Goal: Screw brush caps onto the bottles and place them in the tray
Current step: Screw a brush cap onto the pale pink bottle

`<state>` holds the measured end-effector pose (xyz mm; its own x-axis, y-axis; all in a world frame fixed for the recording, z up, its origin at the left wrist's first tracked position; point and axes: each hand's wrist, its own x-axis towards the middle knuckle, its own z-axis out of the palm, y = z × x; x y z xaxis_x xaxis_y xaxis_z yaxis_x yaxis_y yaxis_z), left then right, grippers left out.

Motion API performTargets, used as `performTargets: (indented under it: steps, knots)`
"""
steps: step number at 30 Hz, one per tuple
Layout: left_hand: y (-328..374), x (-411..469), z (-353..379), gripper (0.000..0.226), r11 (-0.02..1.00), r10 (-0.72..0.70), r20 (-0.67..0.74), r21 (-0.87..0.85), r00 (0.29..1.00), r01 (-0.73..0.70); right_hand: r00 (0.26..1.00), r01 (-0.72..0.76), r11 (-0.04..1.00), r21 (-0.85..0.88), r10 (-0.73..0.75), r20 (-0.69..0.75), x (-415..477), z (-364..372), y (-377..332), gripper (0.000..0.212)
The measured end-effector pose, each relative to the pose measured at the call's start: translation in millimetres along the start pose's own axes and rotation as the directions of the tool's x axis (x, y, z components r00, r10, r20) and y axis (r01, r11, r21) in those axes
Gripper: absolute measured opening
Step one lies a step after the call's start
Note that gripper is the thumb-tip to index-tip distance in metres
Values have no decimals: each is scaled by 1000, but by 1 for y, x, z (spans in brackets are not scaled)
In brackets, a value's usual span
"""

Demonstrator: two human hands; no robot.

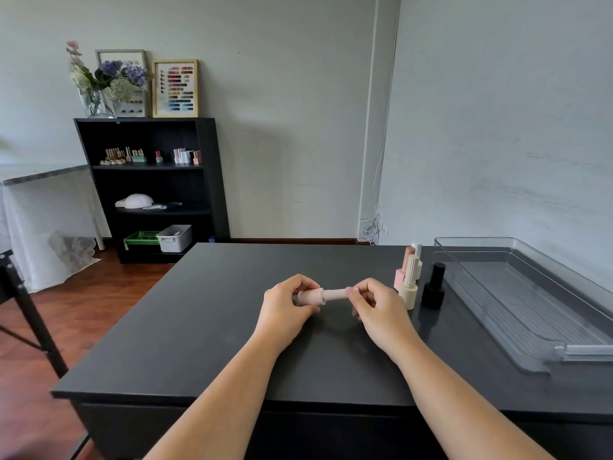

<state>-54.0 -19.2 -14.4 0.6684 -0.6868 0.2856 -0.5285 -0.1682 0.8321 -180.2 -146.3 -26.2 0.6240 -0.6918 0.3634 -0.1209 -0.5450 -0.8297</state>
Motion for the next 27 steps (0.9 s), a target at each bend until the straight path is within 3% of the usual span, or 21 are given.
performTargets:
  steps: [3, 6, 7, 14, 18, 24, 27]
  knots:
    - [0, 0, 0, 31, 1000, 0, -1, -12, 1000, 0, 998, -52, 999, -8, 52, -18, 1, 1, -3, 32]
    - [0, 0, 0, 30, 1000, -5, 5, -10, 1000, 5, 999, -49, 997, 67, 48, 15, 0, 1, -3, 7]
    - [0, 0, 0, 31, 1000, -6, 5, -9, 1000, 6, 999, -32, 996, 83, 30, 25, 0, 0, -3, 8]
    - [0, -1, -1, 33, 1000, 8, -8, -11, 1000, -8, 995, -94, 996, -1, 94, -11, 0, 0, -5, 39]
    - [-1, -1, -1, 32, 1000, 2, -6, -18, 1000, -2, 996, -85, 991, 103, 83, 20, -1, 0, -6, 10]
    - [-1, -1, -1, 33, 1000, 4, 0, -5, 1000, -4, 997, -76, 995, -71, 76, -13, -1, 0, -5, 39]
    - [-1, -1, 0, 33, 1000, 3, 0, -4, 1000, -3, 997, -73, 997, -2, 73, -18, -1, 1, -5, 20]
